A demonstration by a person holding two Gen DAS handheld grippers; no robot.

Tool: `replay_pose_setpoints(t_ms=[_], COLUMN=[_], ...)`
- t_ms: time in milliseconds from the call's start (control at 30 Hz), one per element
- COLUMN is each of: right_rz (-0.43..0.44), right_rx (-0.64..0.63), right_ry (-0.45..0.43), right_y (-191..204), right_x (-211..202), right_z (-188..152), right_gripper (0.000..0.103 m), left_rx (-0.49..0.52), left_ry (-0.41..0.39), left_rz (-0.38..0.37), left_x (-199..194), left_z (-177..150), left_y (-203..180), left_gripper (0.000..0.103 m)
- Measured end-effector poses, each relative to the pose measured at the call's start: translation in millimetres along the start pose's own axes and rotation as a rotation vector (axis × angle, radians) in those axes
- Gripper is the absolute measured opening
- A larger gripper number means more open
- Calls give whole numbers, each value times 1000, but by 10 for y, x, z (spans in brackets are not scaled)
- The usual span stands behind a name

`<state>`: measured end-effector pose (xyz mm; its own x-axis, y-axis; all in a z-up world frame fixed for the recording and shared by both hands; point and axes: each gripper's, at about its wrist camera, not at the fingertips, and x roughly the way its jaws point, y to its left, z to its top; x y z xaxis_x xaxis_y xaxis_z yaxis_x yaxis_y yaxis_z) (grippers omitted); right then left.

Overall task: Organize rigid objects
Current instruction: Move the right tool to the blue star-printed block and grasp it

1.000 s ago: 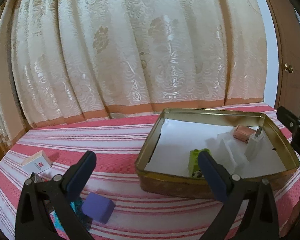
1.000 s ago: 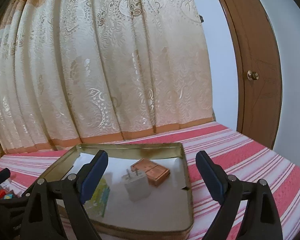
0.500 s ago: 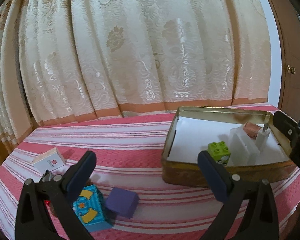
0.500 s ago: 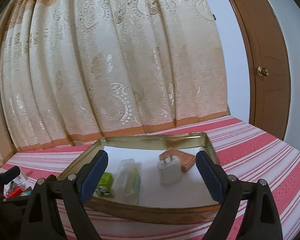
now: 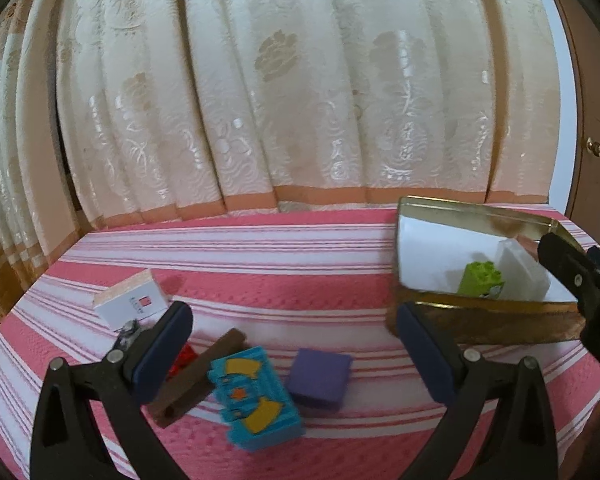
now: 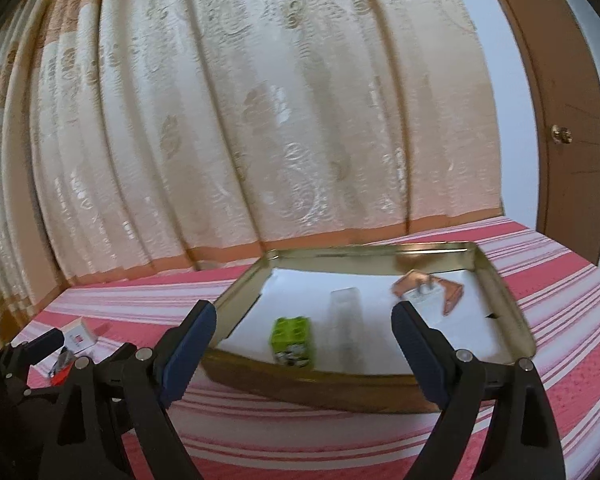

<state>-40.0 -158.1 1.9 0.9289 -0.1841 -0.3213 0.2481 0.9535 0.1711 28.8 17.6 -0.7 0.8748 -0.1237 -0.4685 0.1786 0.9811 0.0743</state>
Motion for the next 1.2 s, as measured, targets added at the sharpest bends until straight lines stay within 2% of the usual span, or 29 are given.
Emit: replay_pose_setpoints(t_ms=[267, 467, 700, 867, 967, 1100, 1200], right_rz=[97, 144, 210, 304, 366, 413, 423], right_rx=[-21, -52, -130, -151, -191, -270, -303], right_ry=[96, 172, 313, 363, 388, 461, 487], right_y=[283, 494, 821, 1040, 1284, 1631, 1782], right_x=[119, 205, 405, 425, 427, 504, 533], right_z=[-61, -120, -236, -318, -372, -477, -528], right_gripper=[91, 90, 67, 65, 65, 45, 45], left_rx=[-12, -82, -159, -167, -180, -187, -186], left_ry=[9, 35, 41, 50, 67, 69, 68], left_rz=[33, 96, 199, 254, 266, 267, 264], left_x=[-14, 56, 94, 123, 146, 143, 138], left_z=[-44, -71, -109, -117, -120, -121, -120], left_y=[363, 876, 1379, 1481, 1520, 1547, 1552], left_gripper=[103, 103, 103, 103, 103, 103, 103])
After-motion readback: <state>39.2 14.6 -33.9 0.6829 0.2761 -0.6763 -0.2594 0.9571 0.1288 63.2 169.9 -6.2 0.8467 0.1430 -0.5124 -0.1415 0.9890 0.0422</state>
